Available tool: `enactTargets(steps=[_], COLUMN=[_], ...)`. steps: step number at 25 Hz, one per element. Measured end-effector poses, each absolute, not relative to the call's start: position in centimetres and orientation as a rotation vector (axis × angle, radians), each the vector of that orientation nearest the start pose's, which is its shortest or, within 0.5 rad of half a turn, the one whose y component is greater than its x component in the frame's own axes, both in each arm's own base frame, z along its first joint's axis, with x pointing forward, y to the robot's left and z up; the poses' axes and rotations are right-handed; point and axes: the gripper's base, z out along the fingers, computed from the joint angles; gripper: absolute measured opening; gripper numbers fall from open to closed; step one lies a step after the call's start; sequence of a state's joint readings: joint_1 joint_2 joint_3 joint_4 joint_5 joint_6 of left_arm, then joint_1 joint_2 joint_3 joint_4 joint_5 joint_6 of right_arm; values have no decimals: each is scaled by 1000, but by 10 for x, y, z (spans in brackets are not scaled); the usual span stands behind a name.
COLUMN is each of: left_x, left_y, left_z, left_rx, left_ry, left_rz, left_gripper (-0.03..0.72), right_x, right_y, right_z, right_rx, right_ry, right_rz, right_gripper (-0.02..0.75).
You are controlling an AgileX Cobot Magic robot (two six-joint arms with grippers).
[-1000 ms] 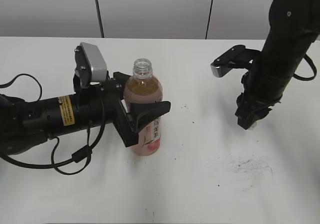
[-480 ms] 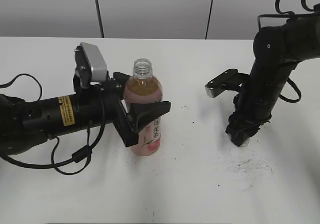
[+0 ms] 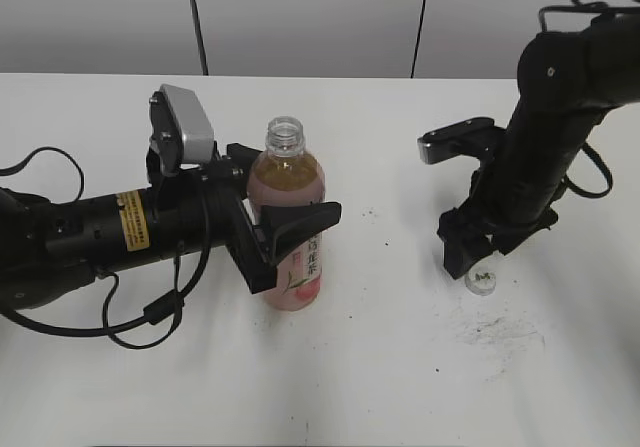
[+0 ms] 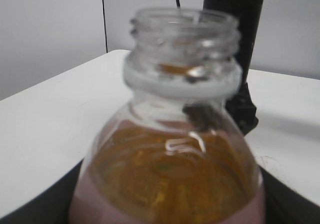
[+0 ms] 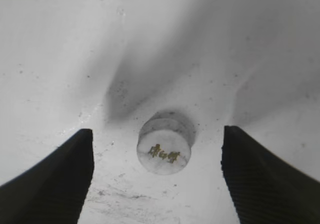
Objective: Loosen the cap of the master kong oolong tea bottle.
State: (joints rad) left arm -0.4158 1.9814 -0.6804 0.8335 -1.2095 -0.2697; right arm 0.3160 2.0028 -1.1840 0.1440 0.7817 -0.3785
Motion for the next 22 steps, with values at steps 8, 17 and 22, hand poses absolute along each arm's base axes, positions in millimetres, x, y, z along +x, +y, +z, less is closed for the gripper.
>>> enactTargets(steps=[8,17,22], left_x=[268,269,270], left_y=[-187,-187,-187], left_z=[129,129,132], left_rx=[981,979,955], left_ry=[1465,1466,1465], left_rz=[-886,-885,-874], left_gripper=[509,589,592], right_x=[325,309,307], right_y=[117,112,112], right_z=[198,243,246], right_rx=[-669,-631,-630], right_ry=[2869,2775,2776], right_rz=[193,210,212], right_gripper=[592,592,589])
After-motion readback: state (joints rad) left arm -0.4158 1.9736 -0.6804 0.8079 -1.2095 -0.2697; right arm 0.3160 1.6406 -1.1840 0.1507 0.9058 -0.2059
